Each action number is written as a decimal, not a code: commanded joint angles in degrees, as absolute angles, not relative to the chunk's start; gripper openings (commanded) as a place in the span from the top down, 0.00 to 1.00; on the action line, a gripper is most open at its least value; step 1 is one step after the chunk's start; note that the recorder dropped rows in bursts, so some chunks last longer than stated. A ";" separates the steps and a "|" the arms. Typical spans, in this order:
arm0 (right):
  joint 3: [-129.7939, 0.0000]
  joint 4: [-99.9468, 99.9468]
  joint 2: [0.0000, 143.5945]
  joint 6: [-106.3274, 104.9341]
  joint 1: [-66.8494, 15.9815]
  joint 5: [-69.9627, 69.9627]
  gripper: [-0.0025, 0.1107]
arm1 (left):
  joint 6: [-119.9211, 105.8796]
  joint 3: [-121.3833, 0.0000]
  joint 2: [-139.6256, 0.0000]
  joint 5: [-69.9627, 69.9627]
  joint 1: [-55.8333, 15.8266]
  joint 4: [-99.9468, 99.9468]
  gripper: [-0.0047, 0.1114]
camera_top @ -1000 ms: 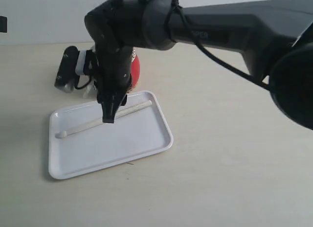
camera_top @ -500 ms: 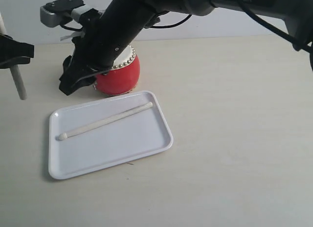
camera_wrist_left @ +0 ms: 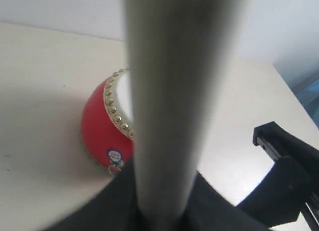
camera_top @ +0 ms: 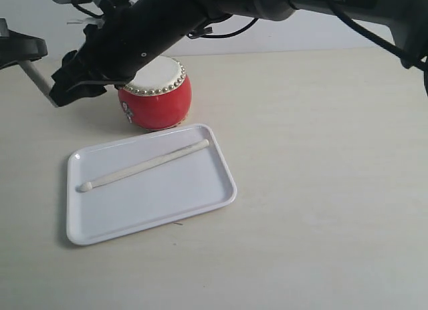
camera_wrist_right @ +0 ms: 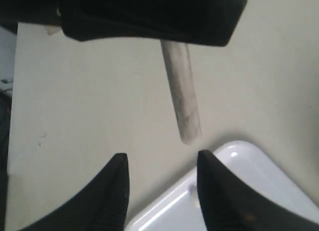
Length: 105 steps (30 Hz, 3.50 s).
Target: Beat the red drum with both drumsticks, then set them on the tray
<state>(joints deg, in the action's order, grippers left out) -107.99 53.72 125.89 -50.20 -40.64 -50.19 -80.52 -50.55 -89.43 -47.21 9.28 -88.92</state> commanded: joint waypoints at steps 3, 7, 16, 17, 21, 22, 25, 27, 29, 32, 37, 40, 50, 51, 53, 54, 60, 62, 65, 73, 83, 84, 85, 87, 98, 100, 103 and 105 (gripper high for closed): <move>-108.39 56.61 125.42 -51.10 -40.29 -44.82 0.60 | -83.96 -49.40 -92.53 -52.90 9.65 -97.55 0.96; -108.39 56.61 125.93 -50.95 -40.29 -44.72 0.60 | -84.11 -49.40 -93.44 -56.55 9.65 -99.01 0.96; -108.39 57.14 128.29 -50.95 -40.29 -45.29 0.60 | -84.11 -49.40 -93.44 -59.77 9.65 -98.96 0.96; -108.39 57.30 128.55 -51.09 -40.29 -45.29 0.60 | -84.11 -49.40 -93.44 -59.77 9.53 -98.51 0.96; -108.39 60.73 128.66 -53.98 -40.29 -45.07 0.60 | -85.19 -49.40 -93.44 -59.66 9.04 -96.49 0.96; -108.39 62.05 128.66 -54.92 -40.29 -45.07 0.60 | -85.19 -49.40 -93.44 -59.87 9.03 -96.20 0.96; -108.39 64.27 128.69 -56.51 -40.29 -45.07 0.60 | -85.19 -49.40 -93.44 -61.04 9.03 -95.64 0.96; -108.39 64.27 128.69 -56.91 -40.29 -45.07 0.60 | -85.19 -49.40 -93.44 -61.27 9.03 -95.54 0.96; -108.39 64.27 128.69 -56.91 -40.29 -45.07 0.61 | -85.19 -49.40 -93.44 -61.39 9.03 -95.16 0.96; -108.39 64.27 128.69 -56.91 -40.29 -45.31 0.67 | -85.19 -49.40 -93.44 -61.39 9.03 -95.16 0.96; -108.39 64.27 128.69 -56.30 -40.29 -45.31 0.93 | -85.19 -49.40 -93.44 -61.39 9.03 -95.16 0.96; -108.39 64.39 128.69 -55.11 -40.29 -45.21 0.98 | -85.41 -49.40 -93.44 -61.39 9.03 -95.53 0.95; -108.39 64.50 128.69 -52.07 -40.17 -43.57 0.98 | -85.86 -49.40 -93.44 -61.39 9.23 -95.76 0.25; -108.39 64.24 128.69 -52.07 -40.01 -43.15 0.98 | -85.74 -49.40 -93.44 -61.39 9.23 -95.76 0.19; -108.39 63.65 128.17 -52.07 -39.49 -42.40 0.98 | -85.45 -49.40 -93.44 -61.20 9.63 -95.76 0.17; -108.39 62.90 127.89 -52.07 -39.20 -42.06 0.98 | -85.30 -49.40 -93.33 -61.20 9.92 -95.76 0.17; -108.39 51.65 124.14 -46.13 -34.40 -41.37 0.98 | -85.21 -49.40 -93.23 -61.31 14.26 -95.65 0.36; -108.39 45.15 122.84 -46.32 -33.16 -44.91 0.98 | -85.21 -49.40 -93.23 -61.31 15.95 -95.77 0.49; -108.39 33.05 121.13 -49.19 -32.36 -53.33 0.98 | -85.21 -49.40 -93.23 -61.31 17.57 -95.75 0.75; -108.39 18.50 121.30 -59.81 -35.02 -69.96 0.98 | -86.74 -49.40 -93.23 -60.94 18.29 -95.03 0.95; -100.93 -1.95 123.47 -60.02 -43.23 -69.96 0.98 | -86.91 -49.40 -93.23 -61.07 18.95 -93.79 0.95; -100.07 -3.04 123.73 -60.37 -43.72 -69.96 0.98 | -86.91 -49.40 -93.23 -61.07 19.09 -93.92 0.95; -99.41 -3.59 124.03 -60.98 -44.36 -69.96 0.98 | -86.91 -49.40 -93.23 -61.18 19.39 -94.14 0.95; -99.09 -2.89 124.70 -61.79 -45.22 -69.96 0.98 | -86.91 -49.40 -93.23 -61.31 19.42 -94.27 0.95; -99.09 -2.65 128.21 -61.16 -47.32 -69.96 0.98 | -86.91 -49.40 -93.23 -64.83 19.42 -94.27 0.95; -99.09 -2.64 128.78 -60.74 -47.32 -69.96 0.98 | -86.91 -49.40 -93.23 -64.83 19.42 -94.27 0.95; -99.09 -2.53 129.26 -59.07 -47.32 -69.56 0.95 | -86.91 -49.40 -93.23 -64.83 19.42 -94.27 0.95; -99.09 -2.53 129.26 -58.24 -47.32 -68.60 0.87 | -86.91 -49.40 -93.23 -64.83 19.42 -94.05 0.95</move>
<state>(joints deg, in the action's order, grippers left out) -99.15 -2.51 129.38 -59.07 -47.28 -69.53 -86.52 -49.63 -93.63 -63.84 19.31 -93.81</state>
